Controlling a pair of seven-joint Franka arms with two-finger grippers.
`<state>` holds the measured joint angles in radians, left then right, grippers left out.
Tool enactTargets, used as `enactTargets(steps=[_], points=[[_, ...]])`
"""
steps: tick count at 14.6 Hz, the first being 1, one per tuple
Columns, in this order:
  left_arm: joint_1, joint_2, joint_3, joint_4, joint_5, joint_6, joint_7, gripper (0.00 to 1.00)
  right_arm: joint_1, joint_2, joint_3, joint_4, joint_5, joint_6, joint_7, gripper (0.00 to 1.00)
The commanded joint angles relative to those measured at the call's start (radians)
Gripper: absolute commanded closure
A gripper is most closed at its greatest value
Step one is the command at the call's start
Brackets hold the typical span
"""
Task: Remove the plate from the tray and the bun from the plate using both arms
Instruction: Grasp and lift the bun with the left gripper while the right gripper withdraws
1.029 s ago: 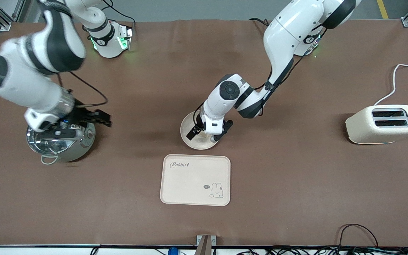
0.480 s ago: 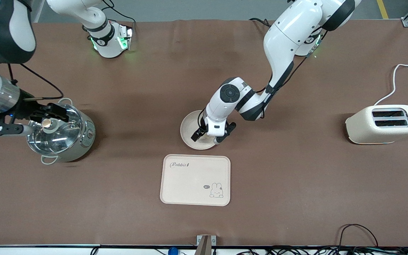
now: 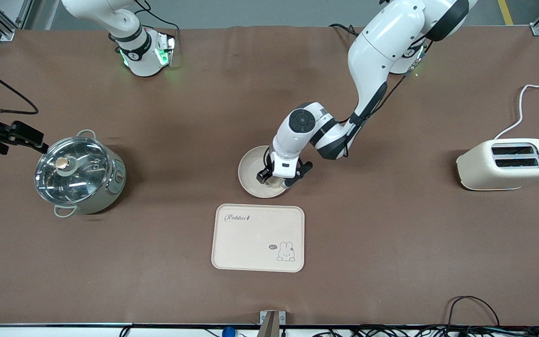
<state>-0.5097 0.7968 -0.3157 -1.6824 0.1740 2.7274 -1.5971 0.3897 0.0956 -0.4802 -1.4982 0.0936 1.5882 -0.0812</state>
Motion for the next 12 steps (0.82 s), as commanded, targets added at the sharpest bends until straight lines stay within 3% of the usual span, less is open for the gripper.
enactTargets(steps=[1,3,5,8,12], points=[[-0.003,-0.013,0.007,-0.007,0.035,0.017,-0.011,1.0,-0.167,-0.036,0.164,0.006,-0.035,-0.05,-0.008,0.0],[0.006,-0.059,0.007,-0.002,0.077,-0.07,-0.003,1.0,-0.231,-0.066,0.228,-0.003,-0.051,-0.051,-0.008,0.0],[0.02,-0.173,-0.003,0.021,0.15,-0.322,0.046,1.0,-0.277,-0.092,0.282,-0.01,-0.084,-0.054,-0.009,0.0],[0.116,-0.298,-0.01,0.027,0.09,-0.572,0.41,1.0,-0.33,-0.111,0.321,-0.037,-0.088,-0.05,-0.002,0.0],[0.359,-0.321,-0.017,0.02,0.041,-0.683,0.949,1.0,-0.348,-0.109,0.348,-0.039,-0.084,-0.048,-0.005,0.0]])
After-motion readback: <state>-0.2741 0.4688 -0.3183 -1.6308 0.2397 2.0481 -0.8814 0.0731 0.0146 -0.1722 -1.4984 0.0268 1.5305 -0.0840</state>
